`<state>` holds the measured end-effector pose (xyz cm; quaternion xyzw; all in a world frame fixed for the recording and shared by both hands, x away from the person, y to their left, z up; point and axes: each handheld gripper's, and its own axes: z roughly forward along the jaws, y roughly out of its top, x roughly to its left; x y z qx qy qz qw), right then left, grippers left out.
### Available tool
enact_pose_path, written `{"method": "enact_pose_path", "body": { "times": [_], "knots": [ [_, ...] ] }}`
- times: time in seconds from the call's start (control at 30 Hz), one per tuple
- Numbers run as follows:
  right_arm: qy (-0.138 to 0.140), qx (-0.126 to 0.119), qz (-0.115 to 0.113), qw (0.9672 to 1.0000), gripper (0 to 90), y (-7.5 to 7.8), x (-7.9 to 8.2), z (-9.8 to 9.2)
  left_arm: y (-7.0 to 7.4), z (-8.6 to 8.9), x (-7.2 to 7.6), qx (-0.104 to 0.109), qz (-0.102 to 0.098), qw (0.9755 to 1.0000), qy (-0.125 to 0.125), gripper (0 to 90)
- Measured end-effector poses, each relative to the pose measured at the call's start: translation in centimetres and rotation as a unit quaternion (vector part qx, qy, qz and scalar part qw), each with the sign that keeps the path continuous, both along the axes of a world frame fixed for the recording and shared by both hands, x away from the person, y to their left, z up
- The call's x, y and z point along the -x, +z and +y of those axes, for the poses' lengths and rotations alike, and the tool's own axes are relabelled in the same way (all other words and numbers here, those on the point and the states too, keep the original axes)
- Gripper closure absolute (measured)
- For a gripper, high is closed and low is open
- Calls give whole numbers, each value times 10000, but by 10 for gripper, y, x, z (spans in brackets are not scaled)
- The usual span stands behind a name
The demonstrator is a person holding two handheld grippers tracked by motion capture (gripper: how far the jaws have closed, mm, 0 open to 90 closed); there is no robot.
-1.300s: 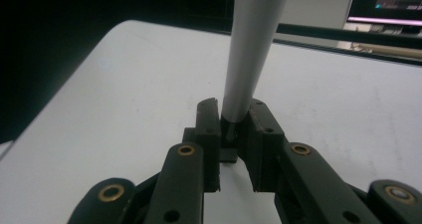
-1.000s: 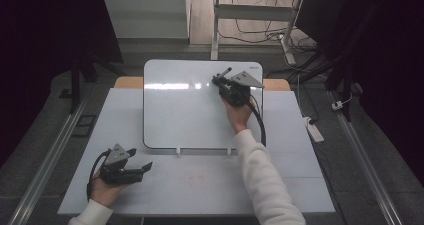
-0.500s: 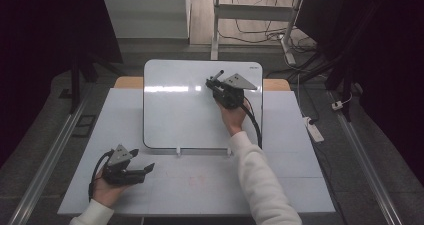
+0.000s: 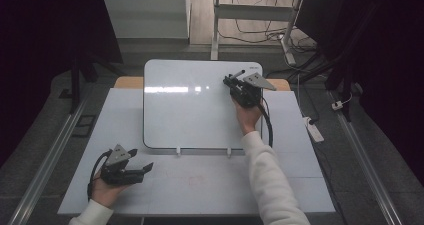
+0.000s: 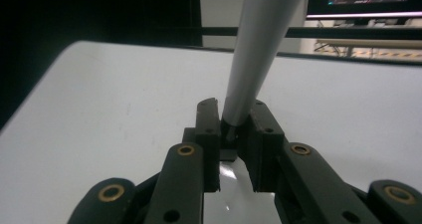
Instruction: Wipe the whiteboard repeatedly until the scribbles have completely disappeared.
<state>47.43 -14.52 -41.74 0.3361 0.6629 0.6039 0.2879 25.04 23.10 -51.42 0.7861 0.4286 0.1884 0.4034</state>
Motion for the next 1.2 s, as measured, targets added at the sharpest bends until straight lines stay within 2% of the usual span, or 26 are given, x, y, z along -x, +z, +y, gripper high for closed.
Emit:
{"method": "enact_pose_path", "body": {
  "times": [0.03,0.17,0.2,0.27,0.3,0.4,0.57,0.63,0.87,1.0,1.2],
  "knots": [
    [24,110,-29,9999,780,0,2,3,0,0,-1,-12,9,10000,-5,228],
    [676,595,42,9959,780,-8,11,24,-1,-1,-1,-25,16,10000,-14,227],
    [739,538,96,9958,780,-10,12,25,-1,0,-1,-21,12,10000,-3,227],
    [827,247,373,9956,780,-10,11,18,0,0,0,2,-2,10000,4,227],
    [837,182,465,9952,780,-11,11,14,0,1,0,15,-7,10000,7,227],
    [902,243,533,9942,780,-10,20,5,0,1,-1,27,1,10000,18,227],
    [1190,276,571,9909,780,-7,48,-12,-1,2,-2,5,16,10000,28,226],
    [1245,396,625,9895,780,-7,61,-17,-1,1,-2,6,-1,10000,42,227],
    [1589,576,690,9832,780,-10,98,-25,1,1,0,52,-46,9999,77,226],
    [1769,695,797,9785,779,-17,112,-23,1,1,-1,68,-68,9999,96,226],
    [2094,837,1092,9681,779,-32,127,-15,3,2,0,129,-130,9997,144,226]
  ]
}}
